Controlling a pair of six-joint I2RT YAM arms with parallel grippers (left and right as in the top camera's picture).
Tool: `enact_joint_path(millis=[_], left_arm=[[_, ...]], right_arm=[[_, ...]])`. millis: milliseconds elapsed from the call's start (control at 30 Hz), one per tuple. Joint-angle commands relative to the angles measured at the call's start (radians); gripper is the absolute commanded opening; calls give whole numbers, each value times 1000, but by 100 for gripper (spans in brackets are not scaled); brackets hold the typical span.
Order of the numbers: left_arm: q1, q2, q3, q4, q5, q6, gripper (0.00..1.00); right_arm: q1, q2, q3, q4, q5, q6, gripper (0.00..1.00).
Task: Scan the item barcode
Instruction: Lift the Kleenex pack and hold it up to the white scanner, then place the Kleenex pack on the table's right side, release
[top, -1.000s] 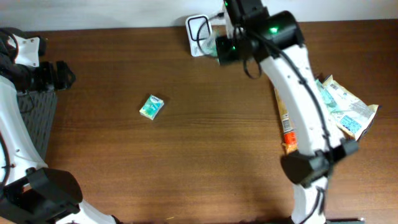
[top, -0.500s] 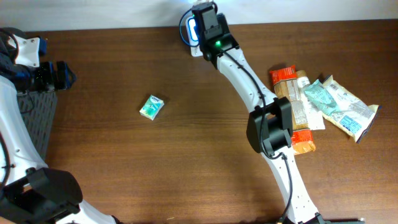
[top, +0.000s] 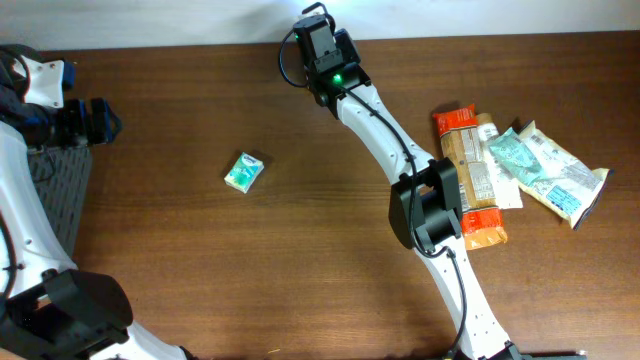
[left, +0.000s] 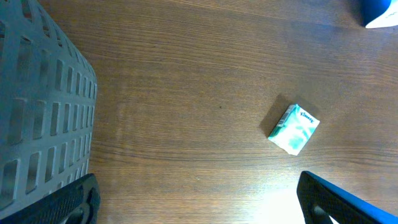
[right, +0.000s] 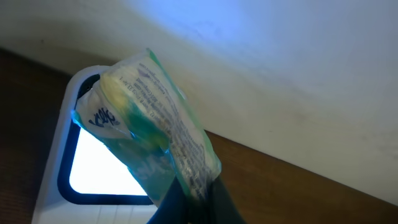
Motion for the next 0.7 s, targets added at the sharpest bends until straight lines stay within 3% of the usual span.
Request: enact_joint_path(millis=[0, 167, 267, 400, 500, 667], left_arm=[[2, 1, 1, 1, 0, -10, 99], [2, 1, 0, 1, 0, -10, 99], [2, 1, 1, 1, 0, -10, 99], [2, 1, 0, 1, 0, -10, 99], [2, 1, 0, 1, 0, -10, 99], [2, 1, 1, 1, 0, -10, 99]], right_arm=[[-1, -10, 2, -21, 31, -5, 4], [-1, -108, 3, -142, -66, 5, 4], [-1, -203, 4, -282, -174, 117, 4], [-24, -359, 4, -583, -372, 401, 4], [-77, -445, 4, -823, -513, 457, 4], [-238, -468, 1, -1095, -542, 473, 4]])
